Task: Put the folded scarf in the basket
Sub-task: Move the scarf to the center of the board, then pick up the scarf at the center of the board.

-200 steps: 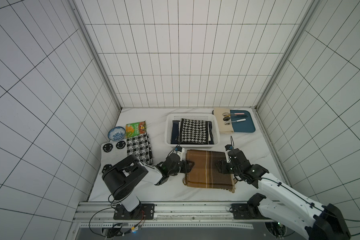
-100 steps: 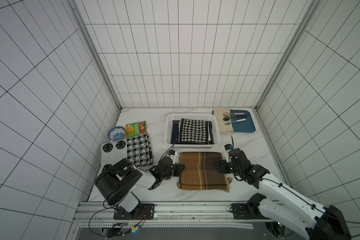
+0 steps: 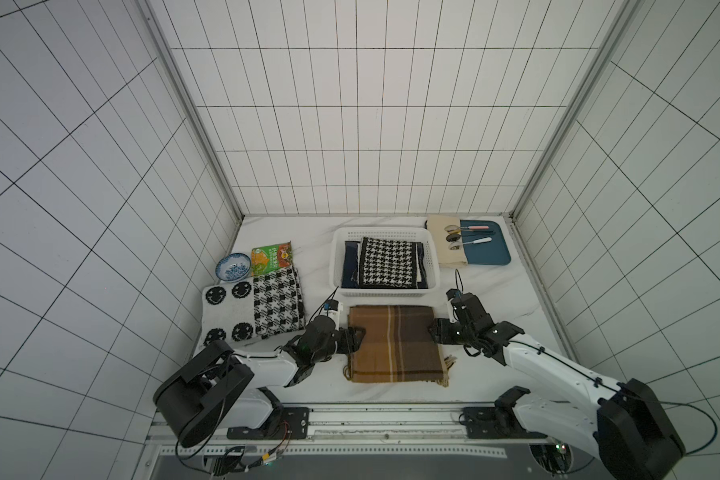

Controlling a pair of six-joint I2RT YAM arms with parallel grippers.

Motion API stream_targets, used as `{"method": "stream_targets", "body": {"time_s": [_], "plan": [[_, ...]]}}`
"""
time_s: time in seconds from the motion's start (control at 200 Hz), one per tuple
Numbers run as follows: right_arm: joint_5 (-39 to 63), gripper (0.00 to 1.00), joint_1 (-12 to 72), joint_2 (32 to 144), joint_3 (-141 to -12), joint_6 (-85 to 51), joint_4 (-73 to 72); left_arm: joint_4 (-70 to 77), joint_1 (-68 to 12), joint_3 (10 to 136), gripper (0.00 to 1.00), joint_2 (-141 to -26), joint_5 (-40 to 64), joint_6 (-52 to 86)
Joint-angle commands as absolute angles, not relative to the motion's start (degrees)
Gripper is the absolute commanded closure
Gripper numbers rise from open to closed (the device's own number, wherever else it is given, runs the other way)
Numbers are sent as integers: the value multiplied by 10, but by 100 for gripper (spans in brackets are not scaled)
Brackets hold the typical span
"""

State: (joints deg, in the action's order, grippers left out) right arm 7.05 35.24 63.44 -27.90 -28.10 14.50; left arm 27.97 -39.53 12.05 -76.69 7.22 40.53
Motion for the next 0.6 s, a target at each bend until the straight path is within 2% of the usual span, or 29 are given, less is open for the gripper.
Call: {"method": "stream_targets", "body": {"time_s": [0.0, 0.215, 0.41, 0.505, 0.595], "plan": [[109, 35, 344, 653, -259, -295, 101, 277, -393, 121, 28, -794, 67, 413], [154, 35, 335, 705, -254, -316, 60, 272, -400, 137, 25, -872, 17, 397], [195, 38, 335, 746, -243, -327, 20, 333, -417, 139, 25, -951, 36, 403], [210, 42, 336, 760, -240, -327, 7, 375, -416, 137, 33, -980, 66, 411], [218, 52, 336, 763, -237, -325, -1, 406, -417, 135, 52, -997, 92, 418]]}}
